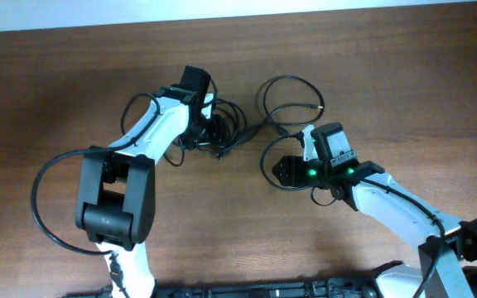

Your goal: Untangle cables

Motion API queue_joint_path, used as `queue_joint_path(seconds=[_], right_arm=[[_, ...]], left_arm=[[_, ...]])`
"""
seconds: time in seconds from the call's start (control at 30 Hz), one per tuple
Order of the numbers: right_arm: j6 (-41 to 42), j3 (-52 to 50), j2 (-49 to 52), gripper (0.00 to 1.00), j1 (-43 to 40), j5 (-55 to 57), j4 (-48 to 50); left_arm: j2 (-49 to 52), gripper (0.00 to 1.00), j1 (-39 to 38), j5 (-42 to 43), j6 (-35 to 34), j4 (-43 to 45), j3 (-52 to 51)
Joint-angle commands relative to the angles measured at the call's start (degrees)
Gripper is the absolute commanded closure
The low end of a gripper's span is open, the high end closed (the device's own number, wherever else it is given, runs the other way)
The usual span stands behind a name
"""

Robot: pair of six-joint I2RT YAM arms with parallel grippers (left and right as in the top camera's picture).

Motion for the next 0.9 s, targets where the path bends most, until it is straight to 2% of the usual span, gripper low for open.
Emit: queue_joint_path(seconds=[0.0, 0.07, 0.1, 0.13, 0.17, 0.2, 0.27, 0.3, 0.33, 0.53, 0.63, 0.73, 0.77, 0.8, 0.87], right_arm=[[-0.7, 0.0, 0.2, 0.32, 0.3, 0.5, 0.0], [-0.7, 0.0, 0.2, 0.32, 0.3, 0.5, 0.0], [-0.7, 0.0, 0.2, 0.32, 0.3, 0.5, 0.0], [-0.7, 0.0, 0.2, 0.32, 0.3, 0.5, 0.0], [-0.7, 0.0, 0.2, 0.32, 0.3, 0.5, 0.0], [-0.7, 0.0, 0.2, 0.32, 0.3, 0.5, 0.0], [-0.7, 0.0, 0.2, 0.32, 0.3, 0.5, 0.0], [-0.7, 0.0, 0.2, 0.32, 0.3, 0.5, 0.0], [-0.7, 0.0, 0.2, 0.32, 0.3, 0.5, 0.0], [-0.7, 0.0, 0.2, 0.32, 0.3, 0.5, -0.2], [-0.7, 0.0, 0.2, 0.32, 0.3, 0.5, -0.2], [-0.7, 0.0, 0.2, 0.32, 0.3, 0.5, -0.5], [-0.7, 0.0, 0.2, 0.32, 0.3, 0.5, -0.5], [-0.7, 0.0, 0.2, 0.32, 0.3, 0.5, -0.6], [-0.7, 0.0, 0.2, 0.32, 0.3, 0.5, -0.6]], left_arm=[[0.6, 0.35, 0.2, -5.5, -0.8, -3.3, 0.2], [0.6, 0.27, 0.3, -5.5, -0.7, -6.5, 0.5], [0.6, 0.26, 0.7, -5.5, 0.4, -8.9, 1.7], [0.5, 0.30, 1.7, -5.8, 1.2, -11.9, 4.2], [0.5, 0.28, 1.9, -5.7, 1.2, -12.0, 4.5], [0.5, 0.22, 1.9, -5.9, 1.2, -12.0, 4.5], [0.5, 0.21, 1.8, -5.4, 1.4, -11.5, 4.5], [0.5, 0.20, 1.8, -2.4, 5.9, -11.0, 4.9], [0.5, 0.19, 1.9, -5.0, 6.6, -11.4, 5.5], [0.5, 0.18, 3.6, -11.2, -0.4, -18.3, 5.7], [0.6, 0.12, 3.6, -10.6, -0.6, -14.4, 4.5], [0.7, 0.15, 3.0, -5.3, -0.6, -6.7, 0.0], [0.7, 0.23, 2.8, -4.4, -0.6, -5.5, -0.4], [0.7, 0.45, 2.2, -4.3, -0.6, -5.3, -0.4], [0.6, 0.98, 1.5, -4.3, -0.6, -5.3, -0.3]])
